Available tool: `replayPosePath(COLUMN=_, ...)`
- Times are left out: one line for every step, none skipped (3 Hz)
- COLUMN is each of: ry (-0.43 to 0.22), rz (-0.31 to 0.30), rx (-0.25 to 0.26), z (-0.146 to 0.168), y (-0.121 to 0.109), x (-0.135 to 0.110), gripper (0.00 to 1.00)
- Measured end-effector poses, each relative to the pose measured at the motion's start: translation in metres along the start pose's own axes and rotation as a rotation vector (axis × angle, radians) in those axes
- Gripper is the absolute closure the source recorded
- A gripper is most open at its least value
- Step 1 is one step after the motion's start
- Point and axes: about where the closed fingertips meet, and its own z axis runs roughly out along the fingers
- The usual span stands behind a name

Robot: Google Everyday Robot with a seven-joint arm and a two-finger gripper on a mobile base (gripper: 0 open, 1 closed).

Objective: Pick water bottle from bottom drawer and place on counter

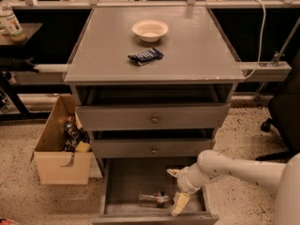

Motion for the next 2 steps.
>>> replayPosePath(ry=0.000, rz=0.046, rx=-0.009, z=0.034, y=-0.010, x=0.022, gripper=0.00)
replayPosePath(ry=0.003, rz=0.112, rx=-0.021, z=0.071, y=-0.019, x=0.045, gripper=0.00)
